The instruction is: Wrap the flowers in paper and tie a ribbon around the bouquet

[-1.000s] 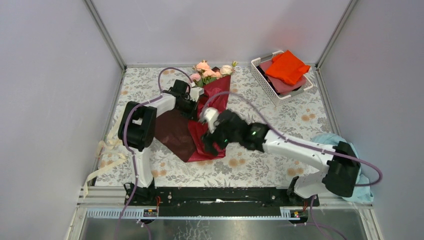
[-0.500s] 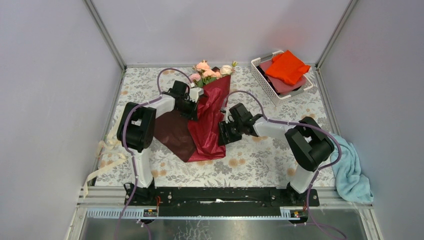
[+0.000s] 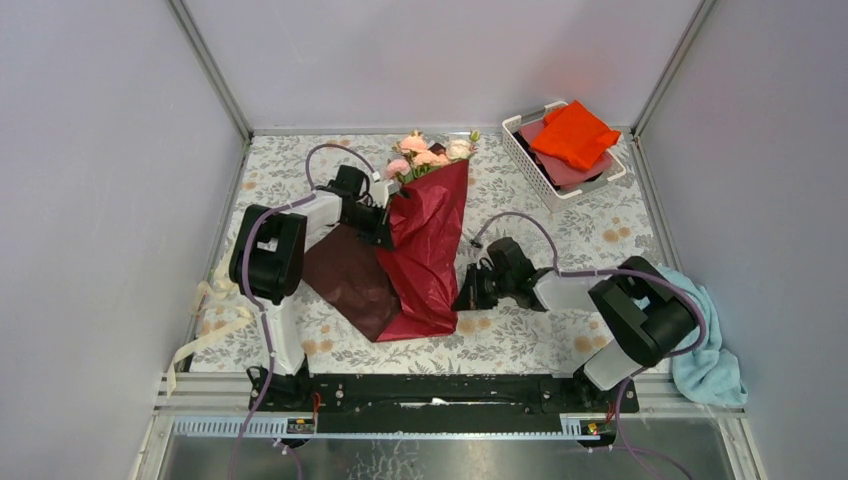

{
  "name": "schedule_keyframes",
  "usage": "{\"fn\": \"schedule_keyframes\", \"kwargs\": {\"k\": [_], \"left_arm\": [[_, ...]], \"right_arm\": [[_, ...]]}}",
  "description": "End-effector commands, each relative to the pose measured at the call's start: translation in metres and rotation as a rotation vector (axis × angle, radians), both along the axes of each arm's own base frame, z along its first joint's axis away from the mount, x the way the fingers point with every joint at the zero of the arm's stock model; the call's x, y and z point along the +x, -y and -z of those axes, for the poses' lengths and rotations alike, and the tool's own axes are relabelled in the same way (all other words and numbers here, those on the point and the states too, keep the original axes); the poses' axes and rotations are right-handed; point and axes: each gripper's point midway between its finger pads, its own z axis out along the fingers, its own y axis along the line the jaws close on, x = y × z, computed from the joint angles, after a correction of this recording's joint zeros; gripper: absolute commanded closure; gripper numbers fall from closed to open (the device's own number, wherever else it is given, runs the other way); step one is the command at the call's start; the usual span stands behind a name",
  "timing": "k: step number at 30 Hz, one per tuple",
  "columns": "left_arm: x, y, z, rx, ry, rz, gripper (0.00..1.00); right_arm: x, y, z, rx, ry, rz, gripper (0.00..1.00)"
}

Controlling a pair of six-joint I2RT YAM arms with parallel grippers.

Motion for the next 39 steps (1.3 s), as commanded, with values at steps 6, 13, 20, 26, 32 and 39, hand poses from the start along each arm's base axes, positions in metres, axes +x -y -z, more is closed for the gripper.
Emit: {"fn": "schedule_keyframes", "kwargs": {"k": [6,13,20,26,32,39], "left_arm": [[-0.033,0.010,0.004,-0.061,-0.042,0.053,1.00],[-0.039,0.018,0.008,-0.059,-0.019,0.100,1.00],[-0.030,0.017,0.011,-0.043,-0.003,0.091,1.00],[-0.024,0.015,0.009,-0.026,0.017,0.096,1.00],[-0.014,0.019,0.007,-0.034,0.025,0.103,1.00],[0.000,0.020,0.003,-0.026,0.056,0.094,0.93]], "right_arm": [[-0.060,0.028,0.002,0.042,-0.180,0.074,0.89],[-0.015,0.047,-0.067,-0.180,0.033,0.030,0.48],[0.073,-0.024,-0.083,-0.045,0.123,-0.026,0.89],[0.108,0.019,-0.014,-0.178,0.005,0.106,1.00],[0.112,0.100,0.010,-0.367,-0.015,0.272,1.00],[0.109,0.053,-0.056,-0.339,0.206,0.148,1.00]]}}
